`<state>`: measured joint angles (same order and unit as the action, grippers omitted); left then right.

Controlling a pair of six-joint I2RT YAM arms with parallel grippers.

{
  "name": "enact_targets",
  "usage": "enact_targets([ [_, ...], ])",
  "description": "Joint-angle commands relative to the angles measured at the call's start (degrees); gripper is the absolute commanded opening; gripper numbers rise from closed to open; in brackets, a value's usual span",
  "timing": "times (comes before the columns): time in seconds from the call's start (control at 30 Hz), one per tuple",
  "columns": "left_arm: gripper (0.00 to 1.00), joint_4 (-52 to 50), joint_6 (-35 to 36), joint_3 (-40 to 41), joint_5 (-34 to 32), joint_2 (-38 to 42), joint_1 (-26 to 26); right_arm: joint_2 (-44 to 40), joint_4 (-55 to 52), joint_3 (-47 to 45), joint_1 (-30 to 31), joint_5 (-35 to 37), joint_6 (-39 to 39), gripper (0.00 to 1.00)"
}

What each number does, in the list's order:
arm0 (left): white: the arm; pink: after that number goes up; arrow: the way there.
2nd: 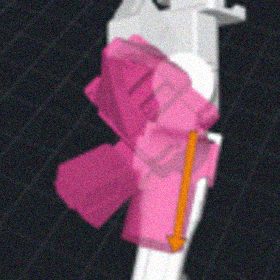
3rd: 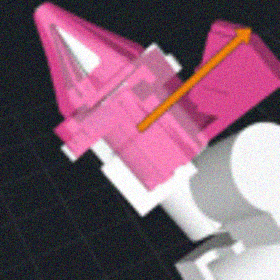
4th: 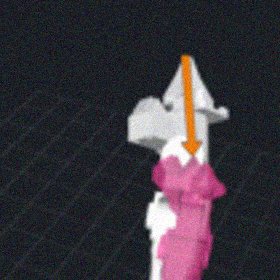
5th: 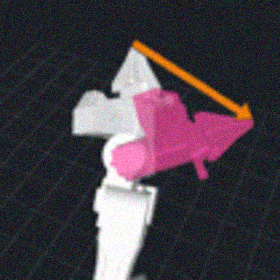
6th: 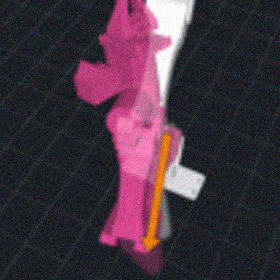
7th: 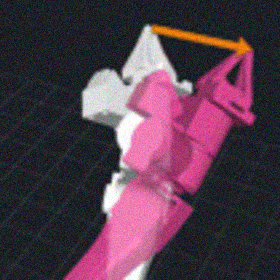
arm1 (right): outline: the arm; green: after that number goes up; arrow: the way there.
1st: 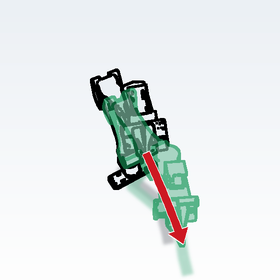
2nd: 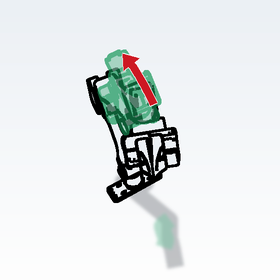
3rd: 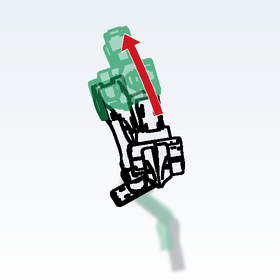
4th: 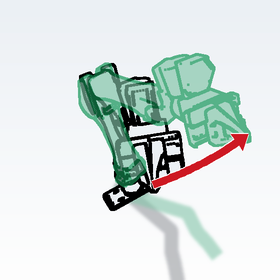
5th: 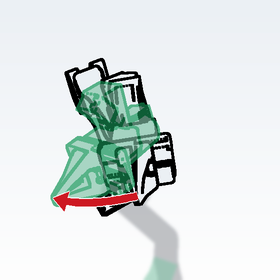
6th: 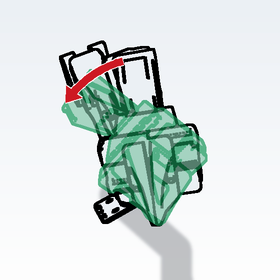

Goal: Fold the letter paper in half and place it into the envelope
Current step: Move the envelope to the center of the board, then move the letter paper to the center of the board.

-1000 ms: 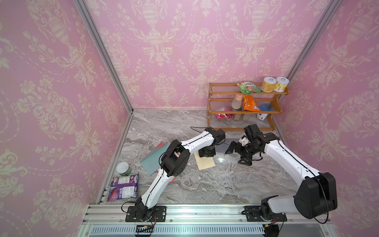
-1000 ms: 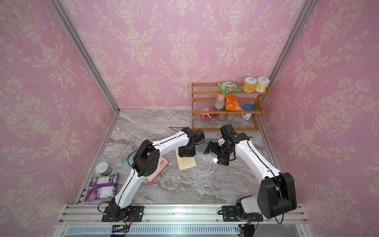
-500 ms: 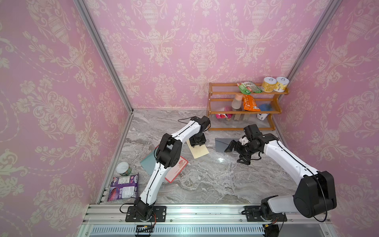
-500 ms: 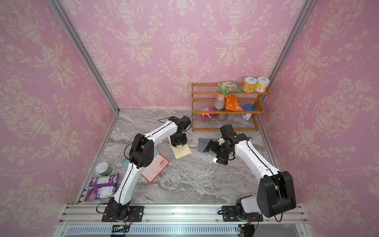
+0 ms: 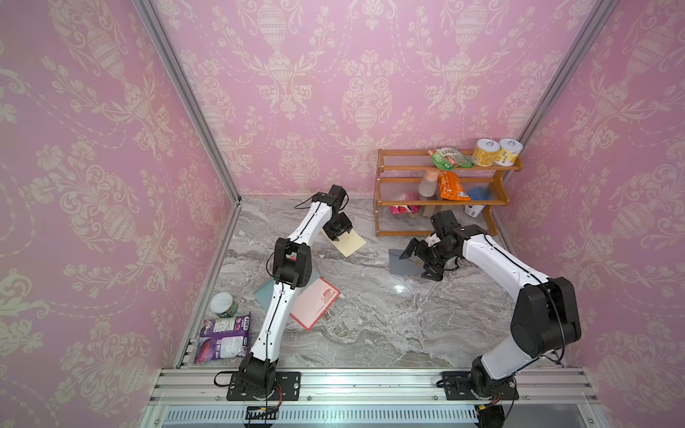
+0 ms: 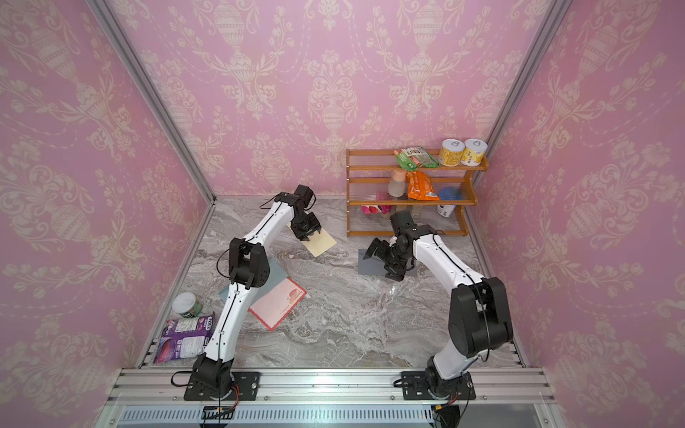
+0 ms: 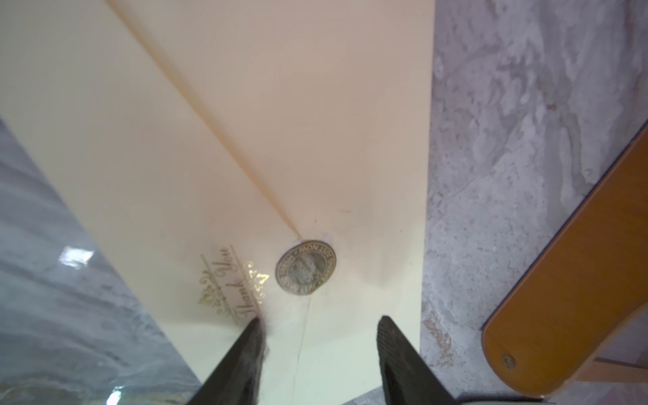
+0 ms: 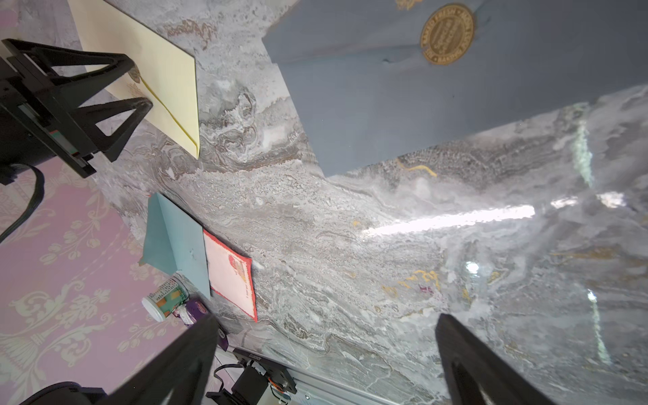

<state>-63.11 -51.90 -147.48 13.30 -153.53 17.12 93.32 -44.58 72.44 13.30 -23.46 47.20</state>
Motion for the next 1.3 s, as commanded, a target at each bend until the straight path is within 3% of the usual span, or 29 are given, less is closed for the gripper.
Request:
enact_targets([
  [0.0, 0.59, 3.34, -1.21, 0.07, 1.82, -4.64, -1.40, 2.03, -0.87, 3.15, 0.97, 1.30, 1.54, 1.00],
  [0.17, 0.76, 3.18, 1.82, -1.70, -0.65, 0.27, -0.80, 4.28, -5.35, 9.72, 2.90, 2.35, -2.41, 1.00],
  [0.23, 0.99, 2.68, 4.00, -0.47, -3.68, 4.57, 0.15, 4.73, -6.68, 11.17, 3.52, 2.71, -4.43, 1.00],
  [0.4, 0.99, -0.91, 7.38, 9.99, -11.56, 17.32, 2.55, 5.24, -6.21, 11.19, 5.92, 3.01, -6.72, 1.00],
  [0.7, 0.99, -2.44, 8.33, 42.60, -20.42, 42.82, 3.28, 10.26, -5.34, 14.30, 12.03, 5.79, -8.35, 1.00],
  [0.9, 0.99, -2.30, 4.81, 63.25, -23.00, 56.42, 5.81, 15.09, -2.75, 15.50, 15.36, 4.85, -7.88, 1.00],
  [1.07, 0.99, -1.88, -1.89, 75.16, -24.04, 60.80, 10.23, 17.33, -1.35, 16.51, 16.29, 4.13, -6.76, 1.00],
  [1.27, 0.99, 0.58, -4.88, 79.38, -24.36, 58.96, 13.57, 17.63, -1.52, 16.23, 16.25, 3.85, -6.69, 1.00],
])
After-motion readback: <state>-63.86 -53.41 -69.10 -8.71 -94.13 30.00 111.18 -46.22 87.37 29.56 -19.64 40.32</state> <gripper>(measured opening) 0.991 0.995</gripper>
